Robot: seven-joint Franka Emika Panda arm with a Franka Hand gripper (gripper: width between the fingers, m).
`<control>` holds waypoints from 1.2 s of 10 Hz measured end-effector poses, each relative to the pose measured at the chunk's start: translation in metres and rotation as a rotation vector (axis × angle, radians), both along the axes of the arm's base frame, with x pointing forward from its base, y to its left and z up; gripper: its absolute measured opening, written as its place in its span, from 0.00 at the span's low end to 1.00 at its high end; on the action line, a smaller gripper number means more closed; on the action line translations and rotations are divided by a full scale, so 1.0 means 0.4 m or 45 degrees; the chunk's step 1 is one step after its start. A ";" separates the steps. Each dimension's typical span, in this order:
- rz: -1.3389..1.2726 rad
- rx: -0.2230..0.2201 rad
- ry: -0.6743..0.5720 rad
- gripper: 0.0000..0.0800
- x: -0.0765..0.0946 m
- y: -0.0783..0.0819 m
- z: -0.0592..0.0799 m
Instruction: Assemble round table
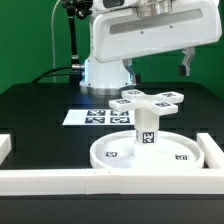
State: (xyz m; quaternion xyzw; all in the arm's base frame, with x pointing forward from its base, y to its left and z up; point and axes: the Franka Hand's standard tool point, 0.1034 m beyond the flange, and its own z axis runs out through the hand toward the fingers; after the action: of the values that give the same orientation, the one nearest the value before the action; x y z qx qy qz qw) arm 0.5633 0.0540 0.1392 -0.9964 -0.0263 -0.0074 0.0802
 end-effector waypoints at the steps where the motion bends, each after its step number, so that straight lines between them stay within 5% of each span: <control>1: 0.101 -0.001 -0.016 0.81 0.000 -0.001 0.000; 12: 1.312 -0.075 -0.167 0.81 0.018 -0.021 -0.026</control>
Offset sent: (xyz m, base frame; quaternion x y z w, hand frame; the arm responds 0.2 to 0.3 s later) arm 0.0000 0.0000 0.0000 0.0000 0.0000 -0.1938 0.9810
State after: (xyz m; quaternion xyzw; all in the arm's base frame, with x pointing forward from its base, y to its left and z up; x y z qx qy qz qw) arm 0.5707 0.0455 0.1289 -0.8534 -0.5186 -0.0285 0.0436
